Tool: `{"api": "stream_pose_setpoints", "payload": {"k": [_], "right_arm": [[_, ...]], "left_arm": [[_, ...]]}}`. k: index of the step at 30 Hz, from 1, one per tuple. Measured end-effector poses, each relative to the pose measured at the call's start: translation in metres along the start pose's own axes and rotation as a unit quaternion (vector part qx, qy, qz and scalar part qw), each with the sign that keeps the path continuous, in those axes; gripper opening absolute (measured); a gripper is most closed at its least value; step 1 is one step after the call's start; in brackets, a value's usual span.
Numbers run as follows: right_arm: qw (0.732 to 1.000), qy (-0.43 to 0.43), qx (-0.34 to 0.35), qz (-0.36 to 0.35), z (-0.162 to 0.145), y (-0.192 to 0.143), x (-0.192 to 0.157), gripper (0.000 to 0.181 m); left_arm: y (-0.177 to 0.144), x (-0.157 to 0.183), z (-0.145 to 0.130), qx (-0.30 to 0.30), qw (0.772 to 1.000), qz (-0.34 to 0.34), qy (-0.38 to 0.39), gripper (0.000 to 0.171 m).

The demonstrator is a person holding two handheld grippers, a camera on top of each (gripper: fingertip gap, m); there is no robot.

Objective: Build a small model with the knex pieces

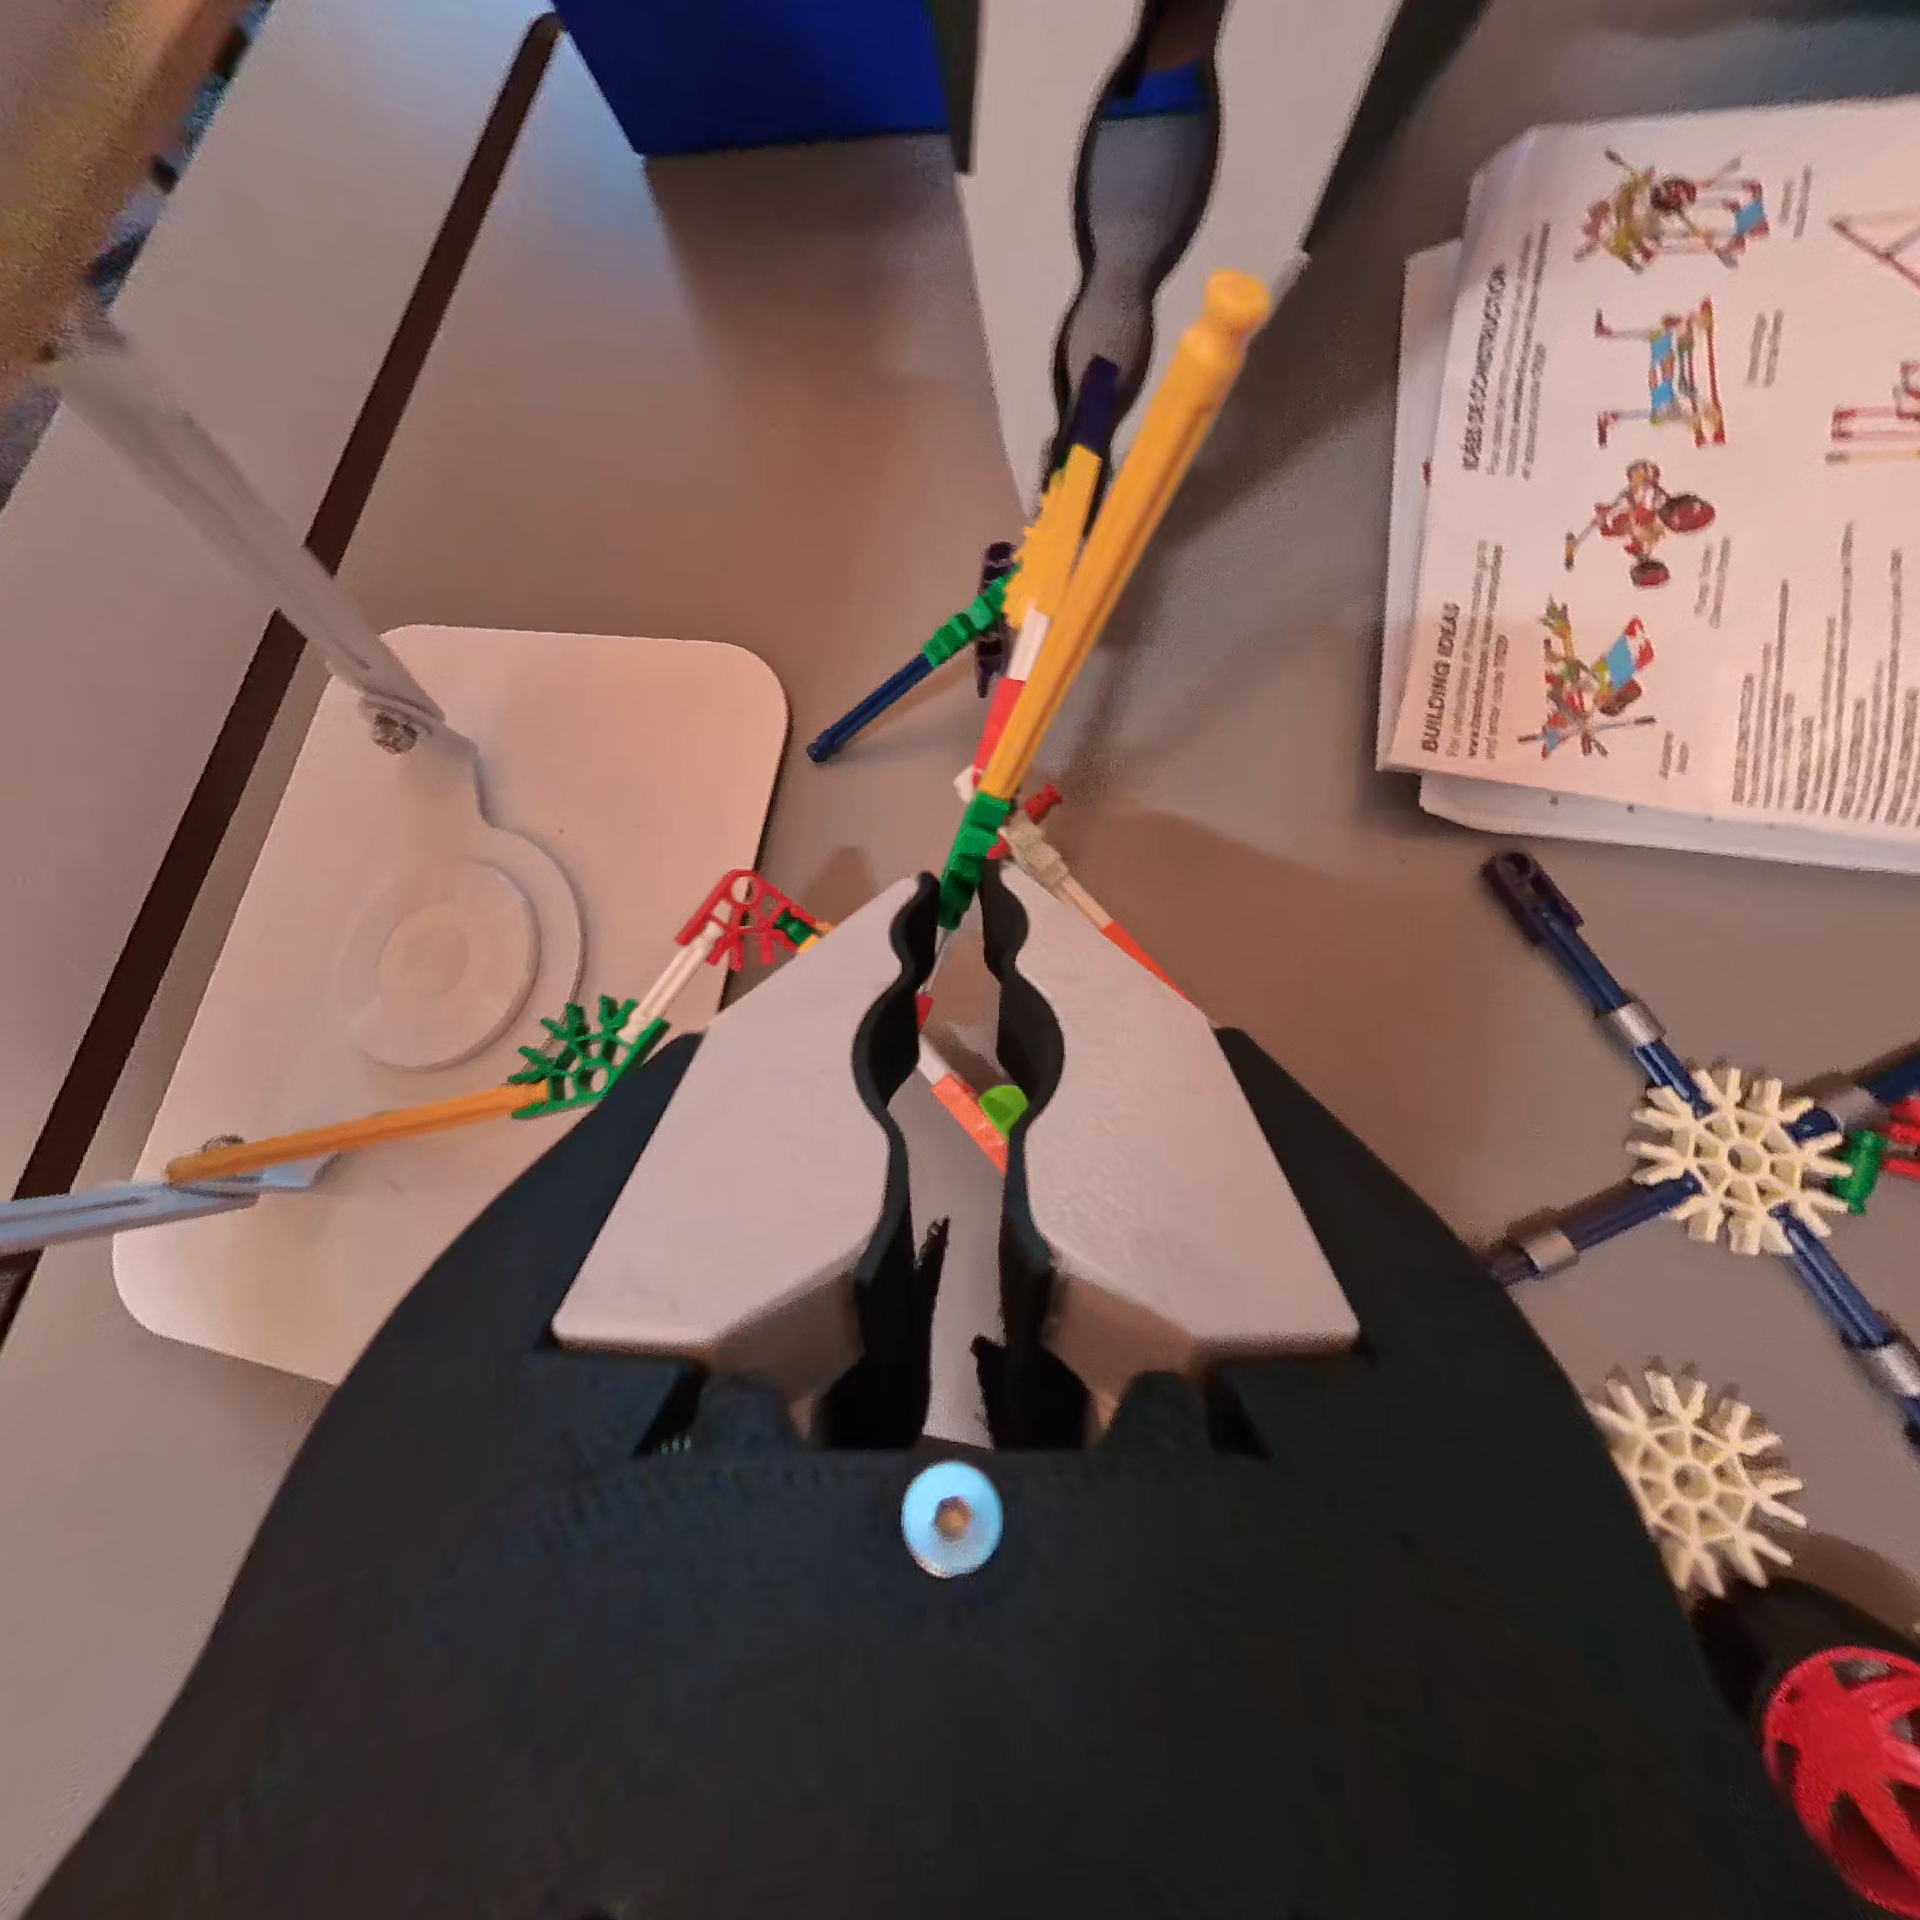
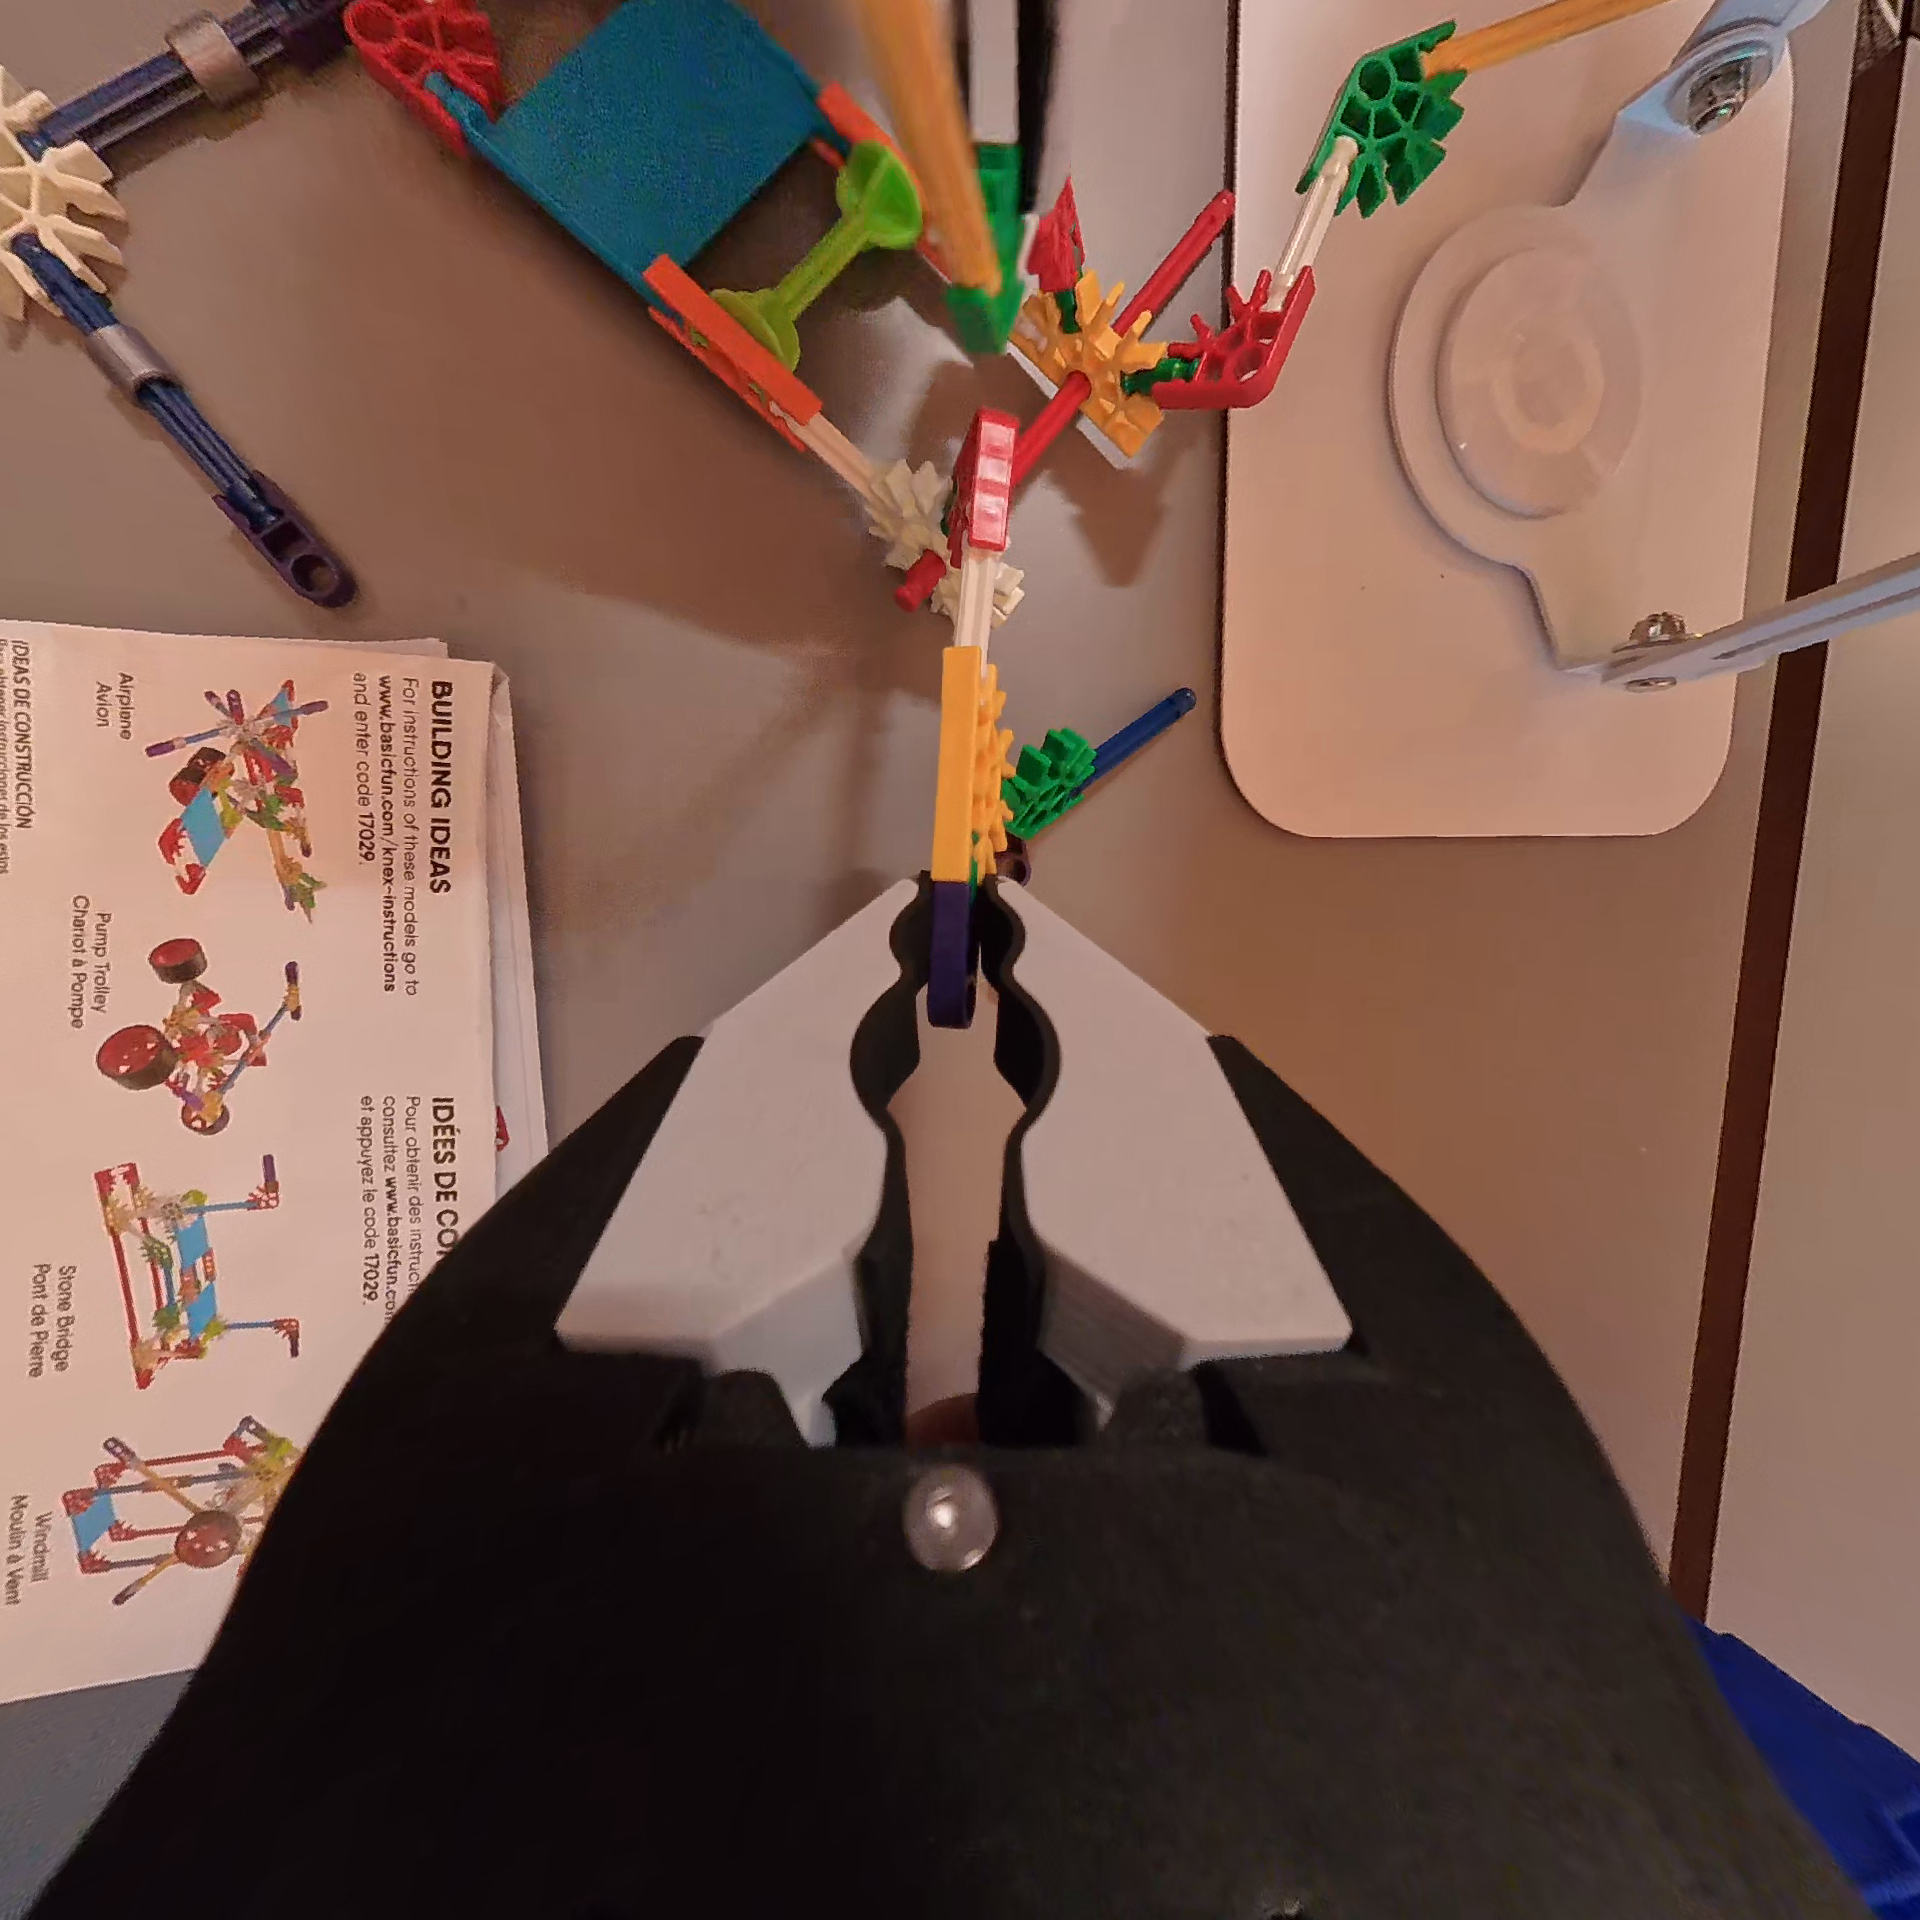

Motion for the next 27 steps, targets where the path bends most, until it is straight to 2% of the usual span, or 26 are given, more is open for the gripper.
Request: {"api": "stream_pose_setpoints", "payload": {"k": [10, 16, 27], "right_arm": [[1.000, 0.000, -0.001, 0.001, 0.000, 0.001, -0.001, 0.005], [1.000, -0.002, -0.003, 0.002, 0.001, 0.001, -0.002, 0.005], [1.000, -0.004, -0.005, 0.004, 0.001, 0.001, -0.004, 0.005]], "left_arm": [[-0.006, -0.017, -0.005, 0.015, 0.992, 0.048, -0.112, 0.004], [-0.014, -0.024, -0.021, 0.021, 0.980, 0.096, -0.172, 0.004], [-0.019, -0.030, -0.040, 0.041, 0.957, 0.116, -0.264, 0.004]]}}
Point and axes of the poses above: each gripper's, where its closed fingertips meet, y out along the fingers, z out of its top, x = y × z across the jaws, the point moved 6 cm from there along -y, back along the fingers, and after that the axes turned 12 degrees about y, right-handed, at the moved point
